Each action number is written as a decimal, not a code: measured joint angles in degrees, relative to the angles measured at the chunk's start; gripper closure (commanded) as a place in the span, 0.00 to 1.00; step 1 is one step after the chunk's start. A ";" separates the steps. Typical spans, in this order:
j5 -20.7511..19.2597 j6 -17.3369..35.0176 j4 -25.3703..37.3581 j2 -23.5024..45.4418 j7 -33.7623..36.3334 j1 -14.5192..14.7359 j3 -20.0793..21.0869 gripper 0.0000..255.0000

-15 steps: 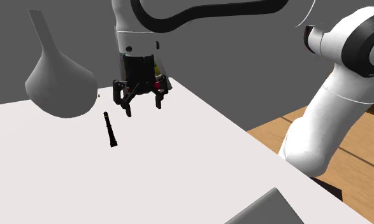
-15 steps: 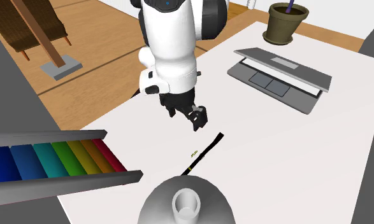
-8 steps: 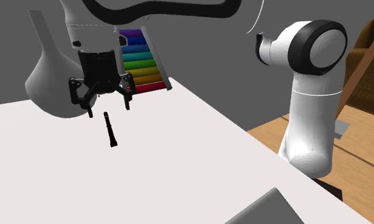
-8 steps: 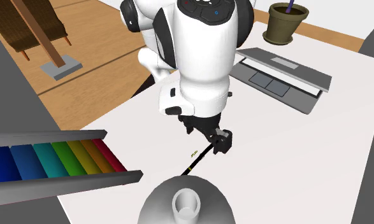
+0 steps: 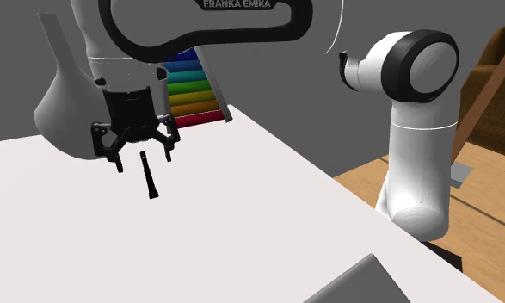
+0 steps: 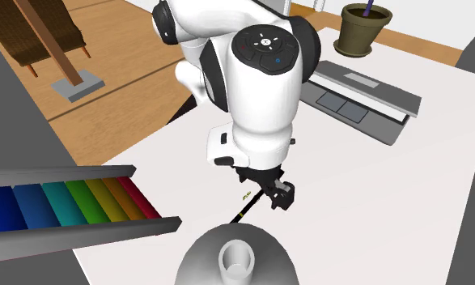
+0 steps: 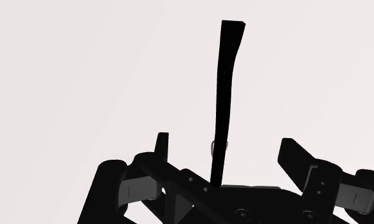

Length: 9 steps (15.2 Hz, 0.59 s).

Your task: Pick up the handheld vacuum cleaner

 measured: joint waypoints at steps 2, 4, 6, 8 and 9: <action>0.03 0.73 -0.76 -0.04 -0.11 -0.13 -0.05 1.00; -0.01 0.90 -0.86 0.03 -0.15 -0.15 -0.08 1.00; -0.01 0.95 -0.89 0.02 -0.16 -0.16 -0.08 1.00; -0.01 0.97 -0.91 0.01 -0.17 -0.17 -0.09 1.00; -0.02 0.97 -0.91 0.01 -0.17 -0.17 -0.09 1.00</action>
